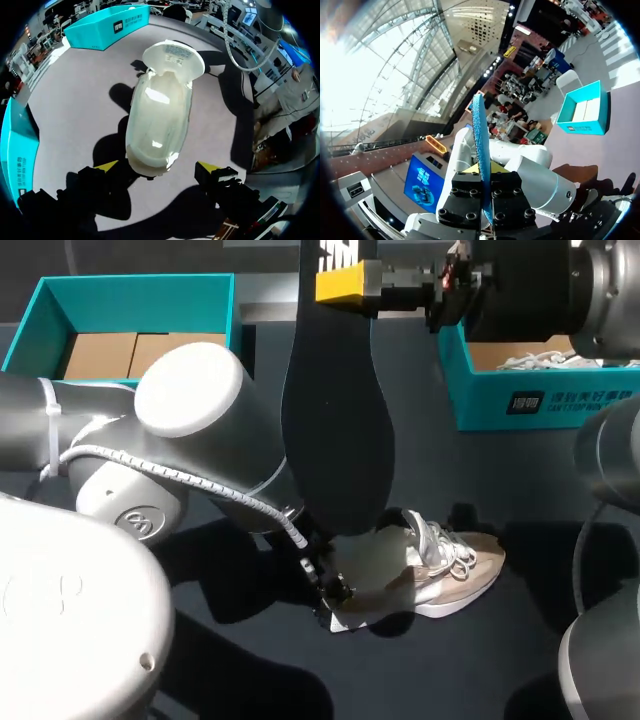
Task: Take the shoe out of the shoebox, open the shoe tongue, remove and reinsert the insole, then place the shoe into the shoebox
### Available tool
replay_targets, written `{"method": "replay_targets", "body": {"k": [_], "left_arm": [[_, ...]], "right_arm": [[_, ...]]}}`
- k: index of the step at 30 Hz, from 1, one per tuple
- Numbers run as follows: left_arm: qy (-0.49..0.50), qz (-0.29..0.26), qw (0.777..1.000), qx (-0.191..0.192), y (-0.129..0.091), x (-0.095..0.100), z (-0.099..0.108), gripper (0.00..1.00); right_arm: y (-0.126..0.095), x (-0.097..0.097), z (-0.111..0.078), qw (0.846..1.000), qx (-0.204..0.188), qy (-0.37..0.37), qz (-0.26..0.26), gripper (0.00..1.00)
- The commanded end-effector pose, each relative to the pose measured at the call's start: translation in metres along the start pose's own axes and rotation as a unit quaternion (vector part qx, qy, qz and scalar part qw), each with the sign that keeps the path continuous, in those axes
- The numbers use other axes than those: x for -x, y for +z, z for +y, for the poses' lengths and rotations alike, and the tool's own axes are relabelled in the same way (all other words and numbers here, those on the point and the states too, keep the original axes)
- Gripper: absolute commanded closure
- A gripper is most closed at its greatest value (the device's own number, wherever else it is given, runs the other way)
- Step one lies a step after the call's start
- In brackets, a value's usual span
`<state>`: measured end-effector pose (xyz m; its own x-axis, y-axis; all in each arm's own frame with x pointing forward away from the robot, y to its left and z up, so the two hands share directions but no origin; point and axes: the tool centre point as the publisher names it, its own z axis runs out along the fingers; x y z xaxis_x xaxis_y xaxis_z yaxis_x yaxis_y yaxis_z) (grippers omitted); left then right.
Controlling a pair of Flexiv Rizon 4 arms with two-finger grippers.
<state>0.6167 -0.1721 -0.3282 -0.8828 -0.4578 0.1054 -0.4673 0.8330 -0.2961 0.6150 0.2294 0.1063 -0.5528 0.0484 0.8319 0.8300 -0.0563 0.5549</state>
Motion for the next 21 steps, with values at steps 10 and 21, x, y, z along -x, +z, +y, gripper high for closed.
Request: {"method": "replay_targets", "body": {"k": [10, 21], "left_arm": [[0.002, -0.010, 1.000, 0.026, -0.012, 0.001, -0.006, 0.00], [0.019, -0.002, 0.999, 0.029, -0.011, 0.017, -0.025, 0.00]], "right_arm": [[0.006, 0.000, 0.002, 1.000, 0.000, 0.001, -0.001, 1.00], [0.006, 0.000, 0.002, 1.000, 0.000, 0.001, -0.001, 1.00]]}}
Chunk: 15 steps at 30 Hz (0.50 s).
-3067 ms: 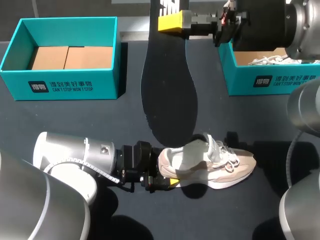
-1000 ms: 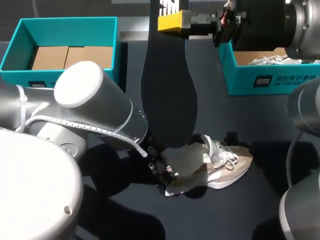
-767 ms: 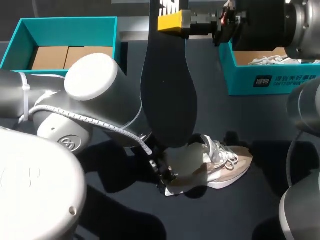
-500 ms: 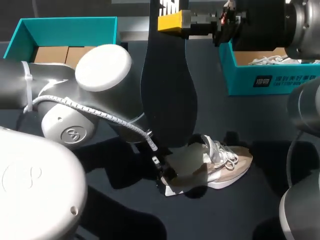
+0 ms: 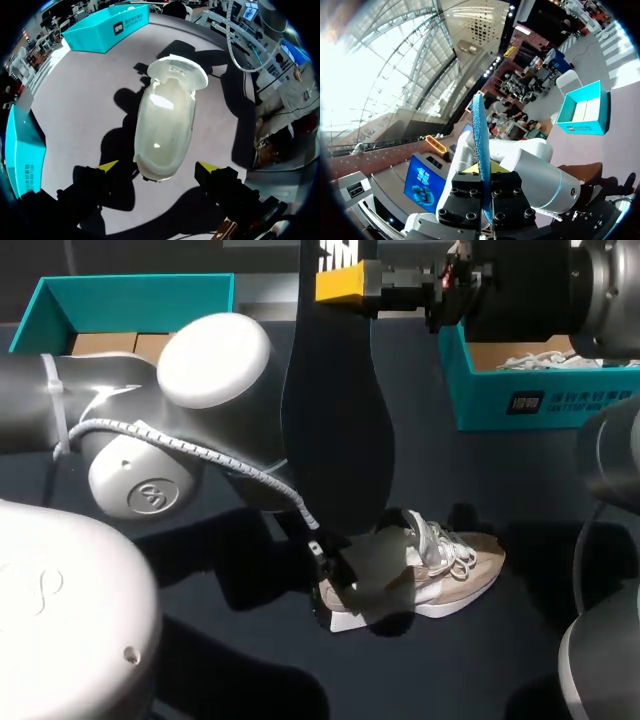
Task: Take the shoe out of the shoebox, open the shoe tongue, remove and reinsert the insole, then place the shoe into the shoebox
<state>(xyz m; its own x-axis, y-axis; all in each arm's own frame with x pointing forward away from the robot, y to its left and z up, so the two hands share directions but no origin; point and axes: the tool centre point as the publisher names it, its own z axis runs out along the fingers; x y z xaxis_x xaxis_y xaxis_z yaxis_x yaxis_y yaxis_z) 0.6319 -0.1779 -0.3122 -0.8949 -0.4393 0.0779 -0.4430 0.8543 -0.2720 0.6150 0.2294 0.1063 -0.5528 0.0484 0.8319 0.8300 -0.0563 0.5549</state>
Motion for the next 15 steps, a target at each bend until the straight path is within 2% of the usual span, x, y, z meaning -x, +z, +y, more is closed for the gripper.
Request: {"method": "replay_targets", "body": {"k": [1, 6, 15], "left_arm": [[0.008, 0.009, 1.000, 0.021, 0.002, 0.010, -0.012, 0.00], [0.024, 0.016, 0.998, 0.047, 0.009, 0.019, -0.027, 0.00], [0.049, 0.026, 0.997, 0.047, 0.029, 0.030, -0.049, 0.00]], "right_arm": [[0.006, 0.000, 0.002, 1.000, 0.000, 0.001, -0.001, 1.00], [0.006, 0.000, 0.002, 1.000, 0.000, 0.001, -0.001, 1.00], [0.006, 0.000, 0.002, 1.000, 0.000, 0.001, -0.001, 1.00]]}}
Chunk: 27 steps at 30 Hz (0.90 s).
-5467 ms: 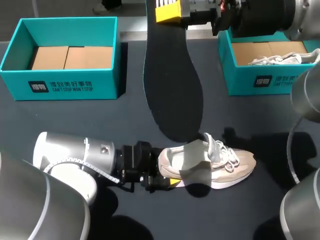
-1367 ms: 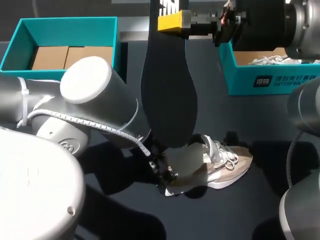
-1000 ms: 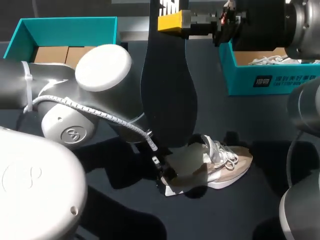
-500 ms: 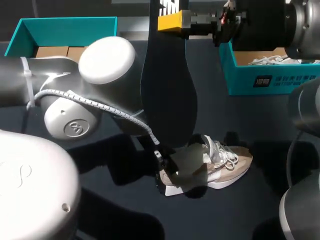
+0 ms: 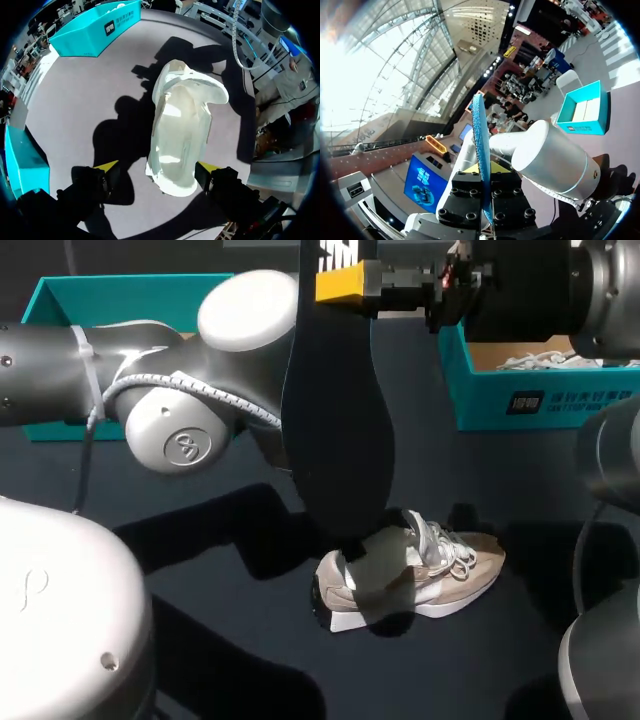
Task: Take the shoe out of the shoebox, open the shoe tongue, remove and reinsert the insole, then place the shoe into the shoebox
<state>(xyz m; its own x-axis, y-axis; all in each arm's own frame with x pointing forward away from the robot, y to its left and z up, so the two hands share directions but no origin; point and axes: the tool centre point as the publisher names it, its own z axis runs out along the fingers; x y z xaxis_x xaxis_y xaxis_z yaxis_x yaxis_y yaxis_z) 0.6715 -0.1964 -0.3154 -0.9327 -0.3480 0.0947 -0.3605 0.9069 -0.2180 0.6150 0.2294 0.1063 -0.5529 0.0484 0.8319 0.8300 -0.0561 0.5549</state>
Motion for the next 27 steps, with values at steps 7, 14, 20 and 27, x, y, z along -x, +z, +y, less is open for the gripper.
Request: {"method": "replay_targets", "body": {"k": [7, 14, 20, 27], "left_arm": [[0.009, 0.011, 1.000, 0.016, 0.038, 0.008, -0.028, 0.00], [0.001, 0.012, 1.000, 0.018, 0.056, 0.007, -0.035, 0.00], [-0.021, 0.006, 0.999, 0.041, 0.075, 0.005, -0.037, 0.10], [-0.028, -0.001, 0.999, 0.033, 0.078, 0.003, -0.038, 0.60]], "right_arm": [[0.005, 0.000, 0.002, 1.000, 0.000, 0.001, -0.001, 1.00], [0.005, 0.000, 0.002, 1.000, 0.000, 0.001, -0.001, 1.00], [0.005, 0.000, 0.002, 1.000, 0.000, 0.001, -0.001, 1.00], [0.005, 0.000, 0.002, 1.000, 0.000, 0.001, -0.001, 1.00]]}}
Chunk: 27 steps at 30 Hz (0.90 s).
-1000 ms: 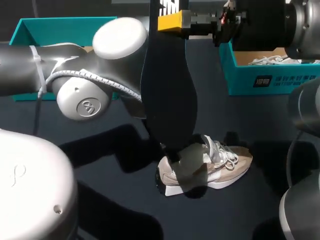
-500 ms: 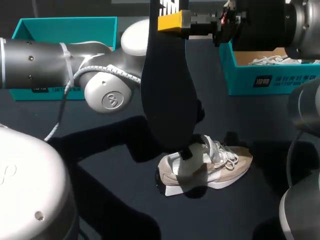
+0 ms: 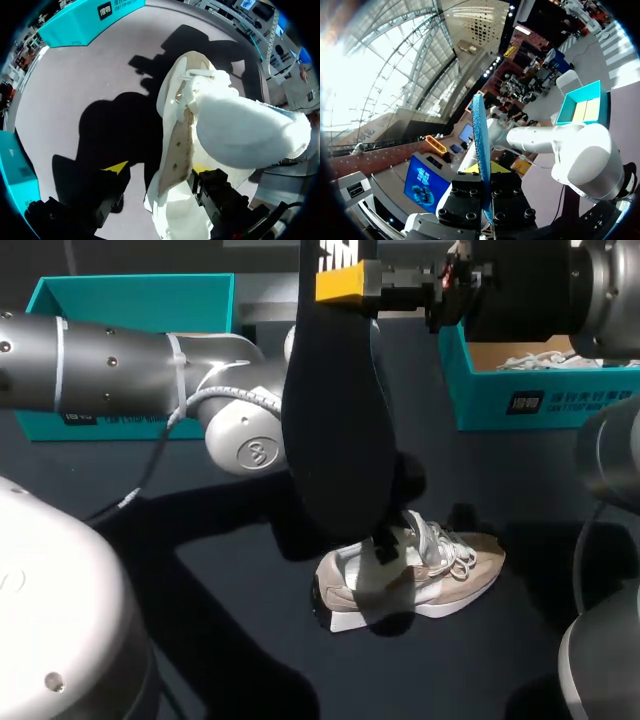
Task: Take the shoe out of the shoebox, open the shoe tongue, remove and reinsert the insole, then place the shoe into the shoebox
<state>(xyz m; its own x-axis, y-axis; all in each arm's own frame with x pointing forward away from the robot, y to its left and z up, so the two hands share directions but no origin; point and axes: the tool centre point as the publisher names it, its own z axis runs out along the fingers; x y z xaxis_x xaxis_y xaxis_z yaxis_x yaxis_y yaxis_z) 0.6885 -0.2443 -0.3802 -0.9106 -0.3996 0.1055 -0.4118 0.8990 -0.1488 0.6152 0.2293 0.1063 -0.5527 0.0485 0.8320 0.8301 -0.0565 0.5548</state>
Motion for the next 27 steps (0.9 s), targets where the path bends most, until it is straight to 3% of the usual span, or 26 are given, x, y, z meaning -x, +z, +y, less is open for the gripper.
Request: {"method": "replay_targets", "body": {"k": [1, 3, 4, 5, 11, 17, 20, 23, 27], "left_arm": [[0.001, -0.001, 1.000, -0.001, 0.004, -0.002, -0.003, 0.62], [0.005, 0.003, 1.000, -0.004, 0.004, -0.002, -0.003, 0.70], [0.007, 0.005, 1.000, -0.003, 0.005, -0.002, -0.003, 0.91], [0.011, 0.008, 1.000, -0.005, 0.005, -0.002, -0.003, 1.00], [0.053, 0.032, 0.998, -0.017, 0.006, 0.000, -0.002, 1.00], [0.145, 0.049, 0.988, -0.030, -0.007, -0.004, -0.007, 1.00], [0.193, 0.057, 0.980, -0.001, -0.013, 0.001, -0.008, 1.00], [0.285, 0.082, 0.954, 0.044, -0.013, 0.007, -0.011, 1.00], [0.359, 0.107, 0.926, 0.044, -0.018, 0.013, -0.016, 1.00]], "right_arm": [[0.006, -0.001, 0.002, 1.000, 0.000, 0.001, -0.001, 1.00], [0.006, -0.001, 0.002, 1.000, 0.000, 0.001, -0.001, 1.00], [0.006, -0.001, 0.002, 1.000, 0.000, 0.001, -0.001, 1.00], [0.006, -0.001, 0.002, 1.000, 0.000, 0.001, -0.001, 1.00], [0.006, -0.001, 0.002, 1.000, 0.000, 0.001, -0.001, 1.00], [0.006, -0.001, 0.002, 1.000, 0.000, 0.001, -0.001, 1.00], [0.006, -0.001, 0.002, 1.000, 0.000, 0.001, -0.001, 1.00], [0.006, -0.001, 0.002, 1.000, 0.000, 0.001, -0.001, 1.00], [0.006, -0.001, 0.002, 1.000, 0.000, 0.001, -0.001, 1.00]]}}
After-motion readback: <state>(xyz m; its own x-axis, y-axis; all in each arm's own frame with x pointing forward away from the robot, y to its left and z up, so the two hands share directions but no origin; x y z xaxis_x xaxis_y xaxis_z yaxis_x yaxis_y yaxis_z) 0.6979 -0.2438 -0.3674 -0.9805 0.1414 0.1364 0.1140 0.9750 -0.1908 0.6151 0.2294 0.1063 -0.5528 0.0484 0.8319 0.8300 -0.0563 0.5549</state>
